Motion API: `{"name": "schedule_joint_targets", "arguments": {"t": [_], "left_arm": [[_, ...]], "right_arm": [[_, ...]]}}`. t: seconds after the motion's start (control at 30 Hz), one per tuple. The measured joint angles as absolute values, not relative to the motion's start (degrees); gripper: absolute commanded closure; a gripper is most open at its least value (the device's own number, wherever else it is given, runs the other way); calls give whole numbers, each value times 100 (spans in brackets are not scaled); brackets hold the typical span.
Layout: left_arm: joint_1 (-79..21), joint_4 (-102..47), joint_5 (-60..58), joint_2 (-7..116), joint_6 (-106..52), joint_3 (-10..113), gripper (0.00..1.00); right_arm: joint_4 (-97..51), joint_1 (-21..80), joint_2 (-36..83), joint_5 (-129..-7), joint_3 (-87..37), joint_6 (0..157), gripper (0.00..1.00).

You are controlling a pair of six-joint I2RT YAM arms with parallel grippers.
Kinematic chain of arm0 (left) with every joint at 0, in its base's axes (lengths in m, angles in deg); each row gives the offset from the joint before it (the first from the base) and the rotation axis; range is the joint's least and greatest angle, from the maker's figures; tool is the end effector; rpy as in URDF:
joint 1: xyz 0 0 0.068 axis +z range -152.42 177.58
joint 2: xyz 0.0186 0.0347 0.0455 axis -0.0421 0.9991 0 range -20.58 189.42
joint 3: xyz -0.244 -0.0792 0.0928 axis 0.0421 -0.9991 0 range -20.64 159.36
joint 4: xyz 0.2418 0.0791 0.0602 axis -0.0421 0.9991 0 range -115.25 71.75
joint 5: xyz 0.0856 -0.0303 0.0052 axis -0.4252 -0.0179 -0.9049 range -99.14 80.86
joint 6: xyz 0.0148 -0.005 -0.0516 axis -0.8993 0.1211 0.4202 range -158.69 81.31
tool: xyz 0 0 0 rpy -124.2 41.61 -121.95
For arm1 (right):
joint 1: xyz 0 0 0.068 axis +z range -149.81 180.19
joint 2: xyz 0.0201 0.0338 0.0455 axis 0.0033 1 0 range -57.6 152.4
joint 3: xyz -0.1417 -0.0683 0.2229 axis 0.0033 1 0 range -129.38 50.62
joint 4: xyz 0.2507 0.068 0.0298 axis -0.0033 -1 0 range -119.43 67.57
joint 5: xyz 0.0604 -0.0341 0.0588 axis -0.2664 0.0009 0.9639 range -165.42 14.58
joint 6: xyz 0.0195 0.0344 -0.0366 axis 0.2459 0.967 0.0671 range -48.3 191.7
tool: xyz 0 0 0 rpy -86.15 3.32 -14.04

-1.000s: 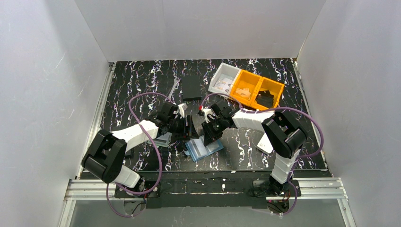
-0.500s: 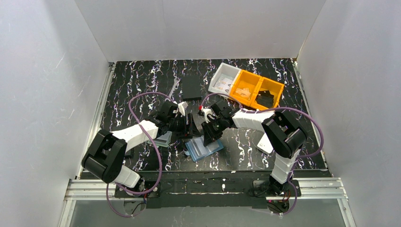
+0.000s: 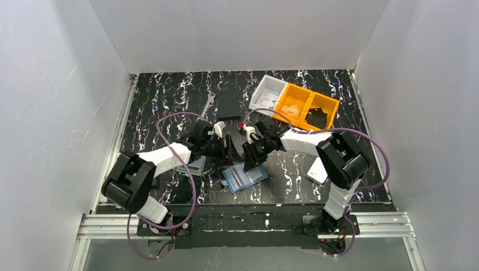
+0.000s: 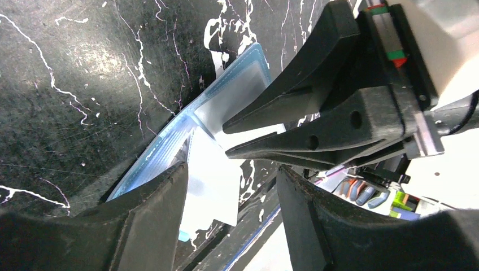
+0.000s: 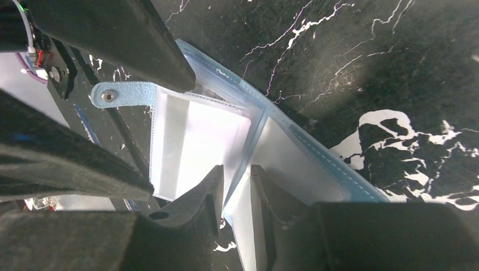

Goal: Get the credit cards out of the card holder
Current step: Remove the credit card from the card holder.

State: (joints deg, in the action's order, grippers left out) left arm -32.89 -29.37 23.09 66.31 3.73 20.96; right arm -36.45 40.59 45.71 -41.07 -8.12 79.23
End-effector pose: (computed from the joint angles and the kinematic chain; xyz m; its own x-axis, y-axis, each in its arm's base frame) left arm 0.2482 -0.1681 0.1766 -0.9416 -0.1080 -0.3189 0.1894 0.6132 -0.7669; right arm 0.2545 0.2431 0.1531 -0.7438 -0.4909 -0.4536 -0.6673 0.5069 0.5457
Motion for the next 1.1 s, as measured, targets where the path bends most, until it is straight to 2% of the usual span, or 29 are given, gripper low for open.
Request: {"name": "schedule_joint_targets", "arguments": {"t": [0.33,0.63,0.87,0.97,1.1], "left_arm": [[-3289,-3417,2488,6640,1112,1895,42],[-3296,-4021,2737,6731,1750,1716,42],[-3303,-4390,2862,6786,2102,1666,41],[-3296,-4515,2829,6854,2261,1659,41],[-3355,-4611,2763,7018,2447,1659,41]], "right_arm": [[-3590,3968,4436,-3877,-810,7925,66],[-3555,3777,4390,-3495,-768,7892,50],[-3564,3364,4145,-3001,-760,7586,32],[-3586,3270,3987,-2785,-644,7455,27],[-3566,3349,3751,-2463,-561,7420,27]]}}
